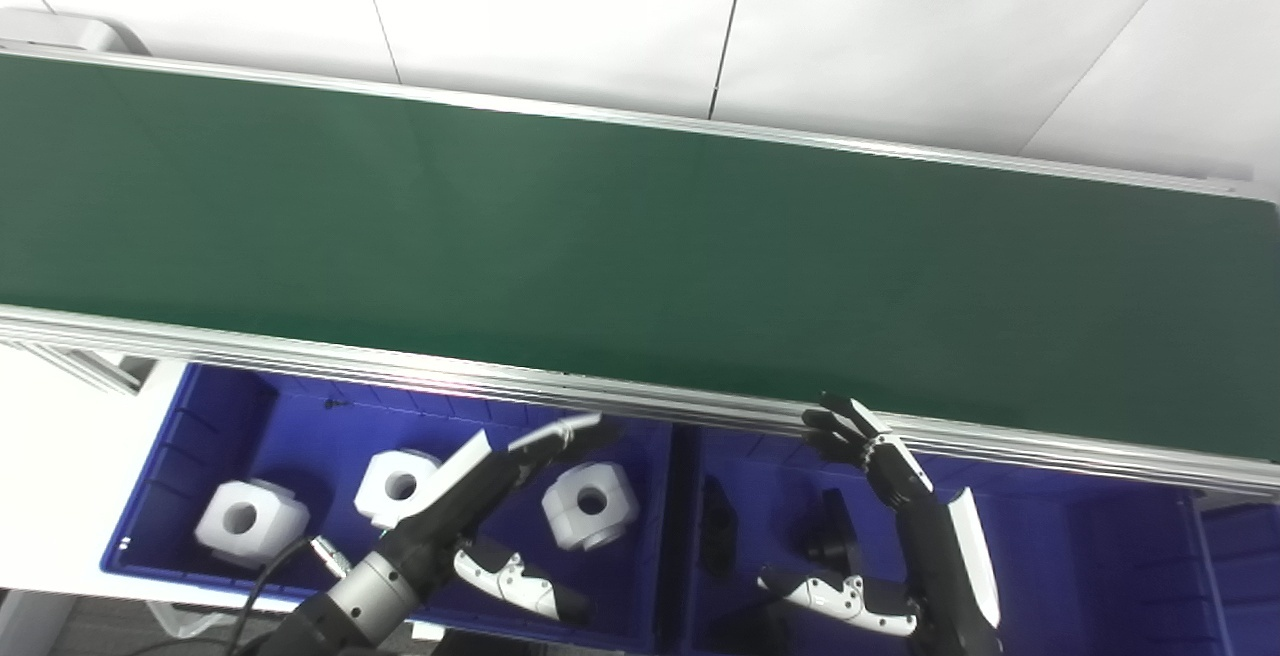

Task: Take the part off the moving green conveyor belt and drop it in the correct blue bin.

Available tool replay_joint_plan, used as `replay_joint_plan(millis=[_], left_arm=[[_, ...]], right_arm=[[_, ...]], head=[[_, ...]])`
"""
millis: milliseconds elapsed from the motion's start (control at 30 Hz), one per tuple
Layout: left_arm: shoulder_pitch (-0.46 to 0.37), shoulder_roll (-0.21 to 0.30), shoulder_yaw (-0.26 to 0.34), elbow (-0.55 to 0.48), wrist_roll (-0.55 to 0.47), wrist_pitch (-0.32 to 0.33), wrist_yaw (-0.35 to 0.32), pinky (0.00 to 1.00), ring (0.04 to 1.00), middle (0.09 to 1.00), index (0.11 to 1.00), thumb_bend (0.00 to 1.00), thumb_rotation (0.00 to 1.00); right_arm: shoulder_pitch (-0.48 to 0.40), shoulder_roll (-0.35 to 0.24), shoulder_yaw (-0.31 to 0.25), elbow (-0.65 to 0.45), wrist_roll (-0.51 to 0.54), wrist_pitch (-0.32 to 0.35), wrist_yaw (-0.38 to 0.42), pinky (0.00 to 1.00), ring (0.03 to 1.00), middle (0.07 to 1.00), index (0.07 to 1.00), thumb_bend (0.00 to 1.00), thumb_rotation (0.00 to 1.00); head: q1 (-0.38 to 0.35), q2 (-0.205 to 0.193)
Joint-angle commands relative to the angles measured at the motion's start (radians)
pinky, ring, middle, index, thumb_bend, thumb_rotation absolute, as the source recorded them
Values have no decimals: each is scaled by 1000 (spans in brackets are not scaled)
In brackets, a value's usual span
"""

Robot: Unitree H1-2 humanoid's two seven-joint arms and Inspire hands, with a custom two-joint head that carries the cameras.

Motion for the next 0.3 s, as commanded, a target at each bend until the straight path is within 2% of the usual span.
replay_joint_plan(millis=[0,133,267], left_arm=[[-3,3,-1,10,-52,-86,9,808,855,878,870,956,399],[-4,1,-4,32,-131,-103,-6,778,833,868,870,948,387],[-4,7,-5,48,-172,-81,-10,805,852,877,877,948,367]], right_arm=[[21,-2,1,-37,-20,-55,-2,700,734,780,822,846,354],[37,3,-13,-47,-63,-25,29,693,742,788,828,867,380],[47,14,-27,-50,-83,-24,40,694,740,782,832,879,369]], head=[[-6,-3],[-18,-7],[-21,-9]])
